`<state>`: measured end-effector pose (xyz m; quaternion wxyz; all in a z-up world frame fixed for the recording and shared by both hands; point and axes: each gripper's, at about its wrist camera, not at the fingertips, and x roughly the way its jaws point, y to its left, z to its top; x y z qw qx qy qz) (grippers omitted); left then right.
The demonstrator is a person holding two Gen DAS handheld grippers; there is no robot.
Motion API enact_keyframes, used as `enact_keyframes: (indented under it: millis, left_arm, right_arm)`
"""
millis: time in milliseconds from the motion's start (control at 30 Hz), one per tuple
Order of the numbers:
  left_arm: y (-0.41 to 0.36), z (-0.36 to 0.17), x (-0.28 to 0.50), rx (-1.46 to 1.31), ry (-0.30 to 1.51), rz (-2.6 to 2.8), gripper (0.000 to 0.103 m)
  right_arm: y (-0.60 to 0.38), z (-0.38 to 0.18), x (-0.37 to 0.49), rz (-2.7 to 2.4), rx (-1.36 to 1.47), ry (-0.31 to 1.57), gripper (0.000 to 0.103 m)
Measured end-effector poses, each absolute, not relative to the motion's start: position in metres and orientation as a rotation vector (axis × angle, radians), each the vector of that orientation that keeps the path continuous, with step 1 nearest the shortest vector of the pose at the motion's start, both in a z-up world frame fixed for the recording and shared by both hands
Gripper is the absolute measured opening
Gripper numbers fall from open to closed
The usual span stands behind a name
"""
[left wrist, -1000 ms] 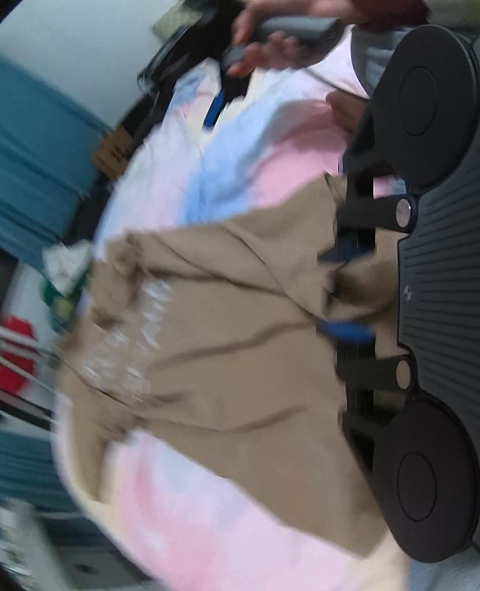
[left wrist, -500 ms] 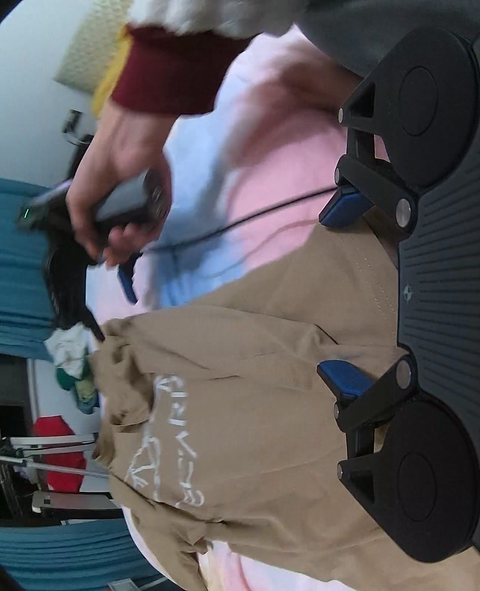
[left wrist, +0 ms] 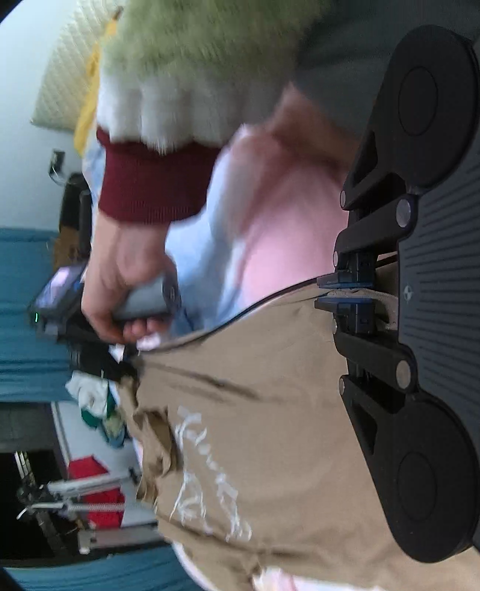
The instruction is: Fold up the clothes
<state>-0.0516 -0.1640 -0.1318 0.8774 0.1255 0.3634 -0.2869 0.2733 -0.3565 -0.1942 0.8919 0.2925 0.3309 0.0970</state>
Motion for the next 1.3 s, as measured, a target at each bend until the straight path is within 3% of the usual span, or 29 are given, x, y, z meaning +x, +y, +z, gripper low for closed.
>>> enact_keyframes:
  millis: [267, 333, 433, 500, 533, 600, 667, 700, 967, 1133, 1300]
  left_arm:
    - [-0.158, -0.168, -0.037, 0.137, 0.892, -0.618, 0.006]
    - [-0.153, -0.161, -0.037, 0.104, 0.887, -0.627, 0.011]
    - [-0.146, -0.146, -0.042, 0.068, 0.865, -0.635, 0.039]
    - [-0.140, -0.134, -0.046, 0.069, 0.832, -0.647, 0.063]
    - [-0.133, -0.128, -0.045, 0.066, 0.813, -0.644, 0.068]
    - [-0.117, -0.116, -0.046, 0.056, 0.775, -0.628, 0.083]
    - [-0.098, -0.104, -0.049, 0.042, 0.739, -0.603, 0.084]
    - [-0.088, -0.098, -0.051, 0.034, 0.721, -0.590, 0.084]
    - [0.027, -0.068, 0.002, -0.227, 0.734, -0.348, 0.087]
    - [0.081, -0.067, 0.077, -0.246, 0.638, -0.153, 0.091]
    - [0.103, -0.086, 0.149, -0.379, 0.668, -0.091, 0.094]
  right_arm:
    - [-0.355, -0.226, 0.285, 0.168, 0.523, 0.759, 0.007]
    - [-0.355, -0.225, 0.285, 0.172, 0.534, 0.754, 0.009]
    - [-0.354, -0.214, 0.279, 0.161, 0.523, 0.736, 0.011]
    - [-0.352, -0.201, 0.268, 0.136, 0.481, 0.708, 0.015]
    - [-0.350, -0.193, 0.261, 0.128, 0.458, 0.694, 0.019]
    - [-0.348, -0.178, 0.245, 0.131, 0.428, 0.669, 0.044]
    - [-0.345, -0.165, 0.224, 0.143, 0.432, 0.645, 0.058]
    - [-0.343, -0.158, 0.214, 0.149, 0.433, 0.633, 0.059]
    - [-0.331, -0.107, 0.132, 0.197, 0.455, 0.540, 0.059]
    - [-0.308, -0.126, 0.094, 0.220, 0.501, 0.565, 0.060]
    - [-0.268, -0.143, 0.089, 0.213, 0.410, 0.613, 0.060]
